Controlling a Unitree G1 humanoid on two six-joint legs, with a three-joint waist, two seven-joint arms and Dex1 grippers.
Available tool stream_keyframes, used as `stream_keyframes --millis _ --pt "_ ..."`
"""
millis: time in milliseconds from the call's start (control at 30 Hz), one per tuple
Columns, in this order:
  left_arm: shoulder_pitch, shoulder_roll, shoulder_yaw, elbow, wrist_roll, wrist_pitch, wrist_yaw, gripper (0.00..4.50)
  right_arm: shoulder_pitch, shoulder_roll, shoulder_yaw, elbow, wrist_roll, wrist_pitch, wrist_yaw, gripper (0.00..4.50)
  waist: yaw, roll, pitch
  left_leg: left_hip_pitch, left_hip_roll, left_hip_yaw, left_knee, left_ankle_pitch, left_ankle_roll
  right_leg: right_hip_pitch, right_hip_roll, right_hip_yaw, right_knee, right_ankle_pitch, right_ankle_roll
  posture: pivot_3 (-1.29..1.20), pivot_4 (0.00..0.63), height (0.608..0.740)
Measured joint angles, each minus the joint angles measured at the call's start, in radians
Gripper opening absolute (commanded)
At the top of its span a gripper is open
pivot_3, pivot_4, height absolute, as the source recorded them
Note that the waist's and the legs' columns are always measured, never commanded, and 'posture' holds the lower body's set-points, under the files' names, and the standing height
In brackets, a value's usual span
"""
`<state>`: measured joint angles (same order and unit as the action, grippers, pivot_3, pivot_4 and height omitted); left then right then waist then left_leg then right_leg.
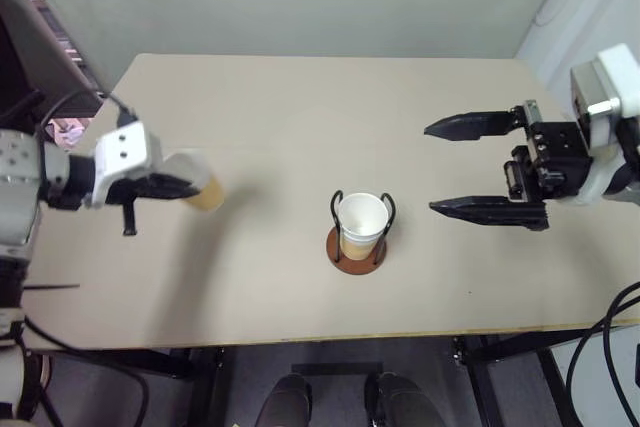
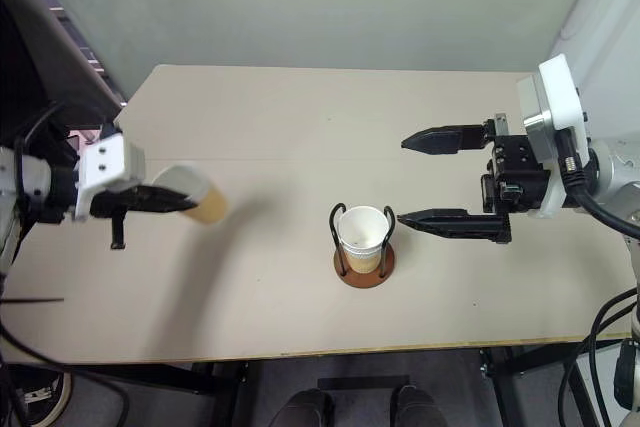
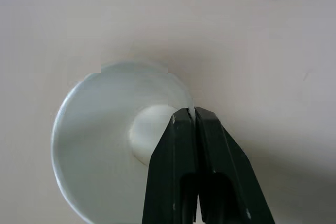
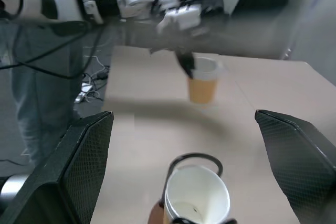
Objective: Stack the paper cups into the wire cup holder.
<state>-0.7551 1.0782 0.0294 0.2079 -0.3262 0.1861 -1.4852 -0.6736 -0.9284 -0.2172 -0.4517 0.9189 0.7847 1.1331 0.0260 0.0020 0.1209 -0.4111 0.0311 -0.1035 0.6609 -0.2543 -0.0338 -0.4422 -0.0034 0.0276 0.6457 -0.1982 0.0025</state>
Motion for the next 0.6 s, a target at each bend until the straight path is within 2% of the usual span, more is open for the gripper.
stream_keyframes --millis 67,167,233,433,600 --pt "-0.172 -0.092 -0.007 -0.062 -0.131 0.066 -0.064 0.03 0.015 -0.013 -0.008 -0.012 -0.001 0.000 -0.017 4.50 0.007 0.000 0.000 -0.002 -0.001 0.000 0.004 0.000 0.002 0.000 -0.001 0.000 -0.001 0.002 0.002 0.00 0.150 0.740" --pt "-0.331 -0.147 -0.051 -0.093 -0.233 0.085 -0.085 0.03 0.037 -0.027 -0.017 -0.029 0.000 -0.001 -0.035 4.50 0.003 0.001 -0.001 -0.003 -0.002 0.004 0.006 -0.002 0.005 0.001 -0.003 0.002 -0.003 0.005 0.006 0.00 0.150 0.740" --pt "-0.404 -0.176 -0.124 -0.072 -0.270 0.061 -0.086 0.03 0.064 -0.040 -0.038 -0.037 -0.001 -0.001 -0.049 4.50 -0.003 0.003 -0.001 -0.002 -0.002 0.005 0.005 -0.001 0.005 0.001 -0.003 0.003 -0.003 0.005 0.008 0.00 0.150 0.740" --pt "-0.483 -0.205 -0.422 -0.001 -0.350 -0.067 -0.088 0.03 0.125 -0.068 -0.085 -0.095 0.006 -0.001 -0.101 4.50 -0.009 0.004 0.000 -0.002 0.000 0.004 0.005 0.000 0.004 0.001 -0.001 0.002 -0.003 0.005 0.011 0.00 0.150 0.740" --pt "-0.509 -0.192 -0.583 0.021 -0.401 -0.175 -0.088 0.03 0.176 -0.089 -0.122 -0.127 0.021 0.000 -0.133 4.50 -0.006 0.004 0.000 -0.004 -0.001 0.004 0.007 0.000 0.004 0.001 -0.002 0.003 -0.004 0.004 0.016 0.00 0.150 0.740"
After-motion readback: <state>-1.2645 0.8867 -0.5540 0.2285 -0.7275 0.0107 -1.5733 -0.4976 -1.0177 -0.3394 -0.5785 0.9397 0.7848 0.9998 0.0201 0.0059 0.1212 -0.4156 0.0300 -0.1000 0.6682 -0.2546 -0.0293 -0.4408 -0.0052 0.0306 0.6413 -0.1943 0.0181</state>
